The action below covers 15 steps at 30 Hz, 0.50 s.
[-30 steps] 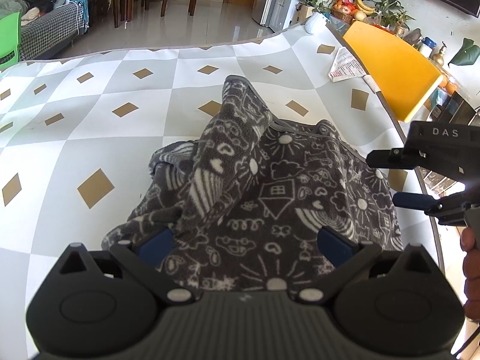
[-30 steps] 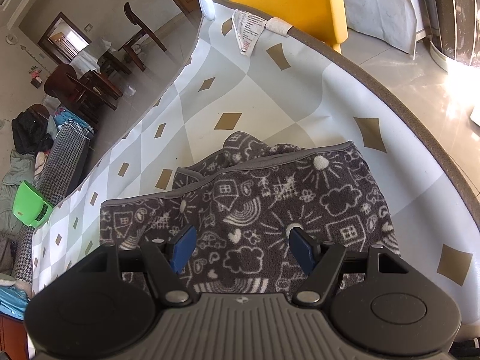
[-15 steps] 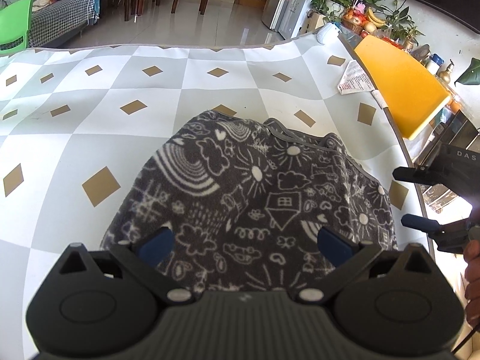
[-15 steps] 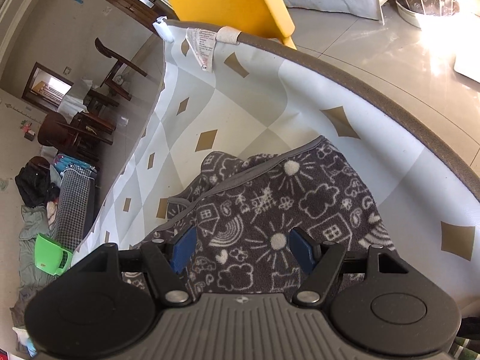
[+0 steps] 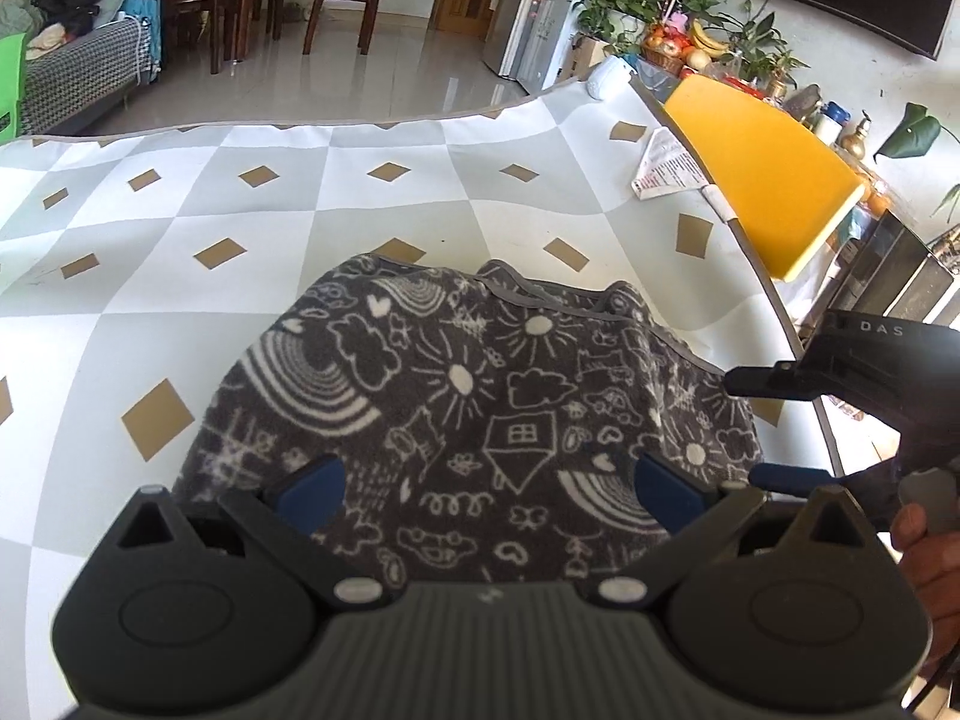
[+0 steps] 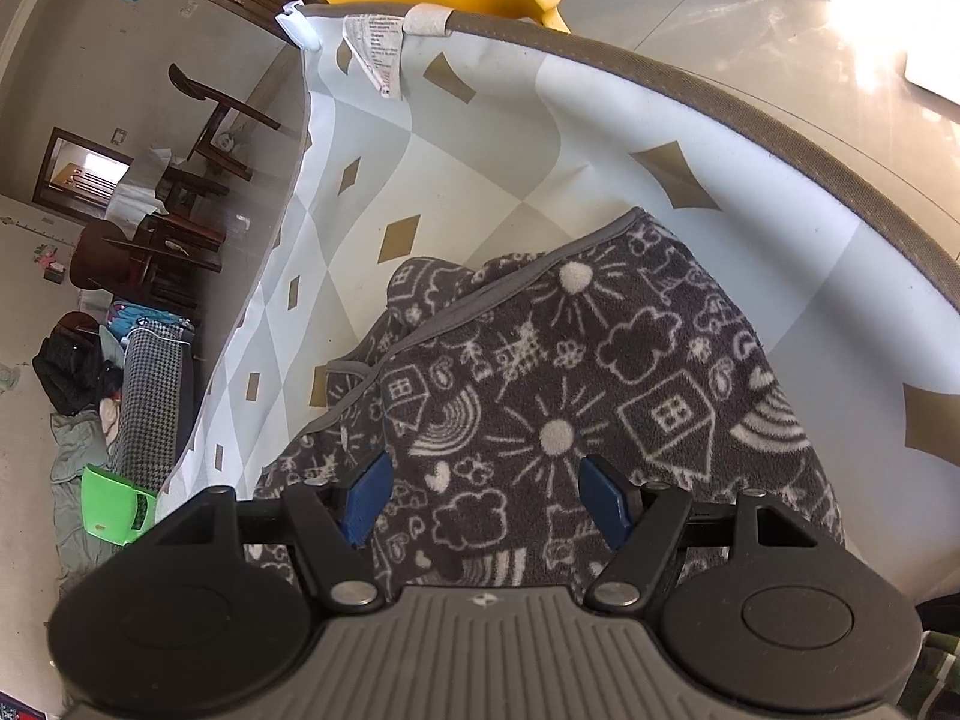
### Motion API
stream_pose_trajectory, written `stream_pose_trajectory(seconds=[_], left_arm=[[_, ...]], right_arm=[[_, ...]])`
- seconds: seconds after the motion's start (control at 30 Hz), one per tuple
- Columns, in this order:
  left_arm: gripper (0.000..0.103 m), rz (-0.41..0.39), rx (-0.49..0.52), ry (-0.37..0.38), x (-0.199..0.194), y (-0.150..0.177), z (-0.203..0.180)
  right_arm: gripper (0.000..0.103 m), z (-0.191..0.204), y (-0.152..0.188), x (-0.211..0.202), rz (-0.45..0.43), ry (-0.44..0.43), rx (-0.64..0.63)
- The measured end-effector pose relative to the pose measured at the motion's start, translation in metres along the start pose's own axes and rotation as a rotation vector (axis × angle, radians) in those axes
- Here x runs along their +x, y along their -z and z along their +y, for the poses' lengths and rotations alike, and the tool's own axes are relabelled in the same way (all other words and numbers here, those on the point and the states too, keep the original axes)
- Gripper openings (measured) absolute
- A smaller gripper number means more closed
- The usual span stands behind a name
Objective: Fold clothes
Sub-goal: 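Open both grippers and release the bundle onto the bed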
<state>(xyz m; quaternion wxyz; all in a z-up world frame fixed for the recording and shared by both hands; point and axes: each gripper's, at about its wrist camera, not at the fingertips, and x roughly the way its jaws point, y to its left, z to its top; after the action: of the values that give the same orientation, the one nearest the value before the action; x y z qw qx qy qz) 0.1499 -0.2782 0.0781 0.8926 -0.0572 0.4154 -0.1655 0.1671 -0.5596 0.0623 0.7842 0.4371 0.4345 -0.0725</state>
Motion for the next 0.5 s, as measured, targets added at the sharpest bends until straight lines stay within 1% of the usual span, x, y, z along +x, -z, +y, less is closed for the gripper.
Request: stream_pose_trajectory(seconds=[0.13, 0.23, 0.4, 0.5], left_arm=[[0.103, 0.000, 0.029, 0.028, 0.016, -0.005, -0.003], [0.103, 0.019, 0.033, 0.030, 0.033, -0.008, 0.001], [0.103, 0.061, -0.014, 0.015, 0.061, -0.010, 0.015], [0.103, 0.076, -0.025, 0.006, 0.073, -0.011, 0.019]], right_arm=[[0.069, -0.009, 0.003, 0.011, 0.034, 0.041, 0.043], [0.069, -0.019, 0.005, 0.020, 0.068, 0.072, 0.090], [0.069, -0.030, 0.007, 0.034, 0.100, 0.109, 0.147], [0.069, -0.028, 0.008, 0.038, 0.103, 0.126, 0.135]])
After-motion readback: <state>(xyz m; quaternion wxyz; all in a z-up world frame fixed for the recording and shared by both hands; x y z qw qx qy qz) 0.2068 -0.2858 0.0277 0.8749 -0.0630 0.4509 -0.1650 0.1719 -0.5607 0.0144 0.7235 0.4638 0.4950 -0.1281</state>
